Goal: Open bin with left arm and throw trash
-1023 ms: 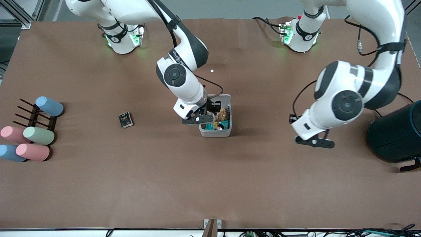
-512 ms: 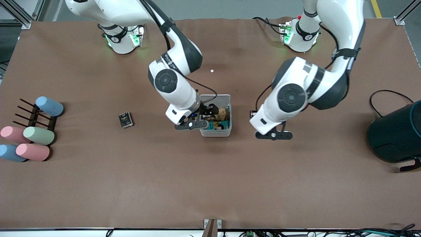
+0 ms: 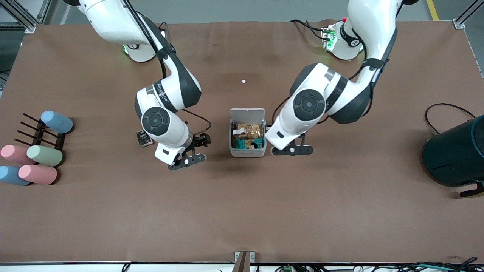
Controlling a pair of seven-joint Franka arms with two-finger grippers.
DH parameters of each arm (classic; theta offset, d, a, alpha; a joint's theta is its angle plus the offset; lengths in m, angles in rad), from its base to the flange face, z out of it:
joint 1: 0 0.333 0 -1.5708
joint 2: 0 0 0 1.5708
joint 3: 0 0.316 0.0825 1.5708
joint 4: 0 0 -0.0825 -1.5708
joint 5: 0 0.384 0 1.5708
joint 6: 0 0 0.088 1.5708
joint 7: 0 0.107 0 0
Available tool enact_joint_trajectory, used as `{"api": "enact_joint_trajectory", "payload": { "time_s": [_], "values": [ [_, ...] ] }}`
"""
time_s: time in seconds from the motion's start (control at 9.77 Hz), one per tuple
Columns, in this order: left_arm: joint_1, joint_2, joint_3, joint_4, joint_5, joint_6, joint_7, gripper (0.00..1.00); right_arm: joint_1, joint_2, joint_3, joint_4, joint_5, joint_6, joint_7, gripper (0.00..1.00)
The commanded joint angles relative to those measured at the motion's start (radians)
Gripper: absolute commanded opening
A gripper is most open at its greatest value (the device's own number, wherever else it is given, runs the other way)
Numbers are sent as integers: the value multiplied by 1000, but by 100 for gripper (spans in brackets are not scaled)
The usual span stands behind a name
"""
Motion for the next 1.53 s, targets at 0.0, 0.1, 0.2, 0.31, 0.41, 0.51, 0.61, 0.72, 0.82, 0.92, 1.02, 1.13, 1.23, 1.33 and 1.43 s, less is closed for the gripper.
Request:
{"api": "enact_joint_trajectory", "payload": {
  "time_s": [0.0, 0.1, 0.2, 0.31, 0.41, 0.51, 0.61, 0.72, 0.82, 0.92, 1.02, 1.13, 1.23, 1.33, 1.43],
  "values": [
    [-75, 50, 11, 50, -14, 44, -48, 0, 12, -67, 7, -121, -91, 23, -3, 100],
    [-81, 53, 4, 47, -16, 44, -50, 0, 10, -94, 8, -178, -158, 53, -3, 100],
    [-106, 54, 5, 44, -14, 43, -48, 0, 6, -137, 8, -294, -166, 159, -3, 100],
    [-110, 68, 5, 43, -14, 41, -47, 1, 4, -171, 8, -412, -176, 281, -4, 100],
    [-118, 99, 5, 35, -14, 36, -48, 1, 1, -189, 8, -491, -182, 349, -17, 100],
    [-127, 129, 5, 34, -14, 38, -50, 2, -23, -206, 8, -519, -182, 360, -65, 100],
    [-140, 145, 5, 34, -14, 38, -50, 4, -63, -222, 8, -552, -182, 374, -114, 100],
    [-137, 145, 5, 34, -16, 38, -48, 18, -115, -231, 8, -603, -182, 435, -208, 100],
    [-135, 143, 5, 34, -17, 38, -51, 57, -195, -228, 10, -646, -182, 510, -327, 100],
    [-134, 136, 5, 35, -5, 38, -53, 79, -277, -228, 11, -658, -180, 529, -469, 100],
    [-124, 131, 7, 38, -7, 38, -50, 100, -327, -236, 13, -659, -180, 517, -556, 100],
    [-123, 123, 11, 40, -5, 35, -50, 100, -364, -246, 14, -674, -179, 509, -582, 100],
    [-123, 99, 16, 40, -1, 32, -47, 100, -370, -249, 18, -678, -174, 508, -583, 100],
    [-115, 76, 18, 40, 1, 30, -44, 100, -370, -249, 19, -680, -167, 506, -581, 100],
    [-88, 52, 18, 41, 2, 1, -36, 100, -370, -249, 19, -688, -165, 506, -583, 100]
  ]
}}
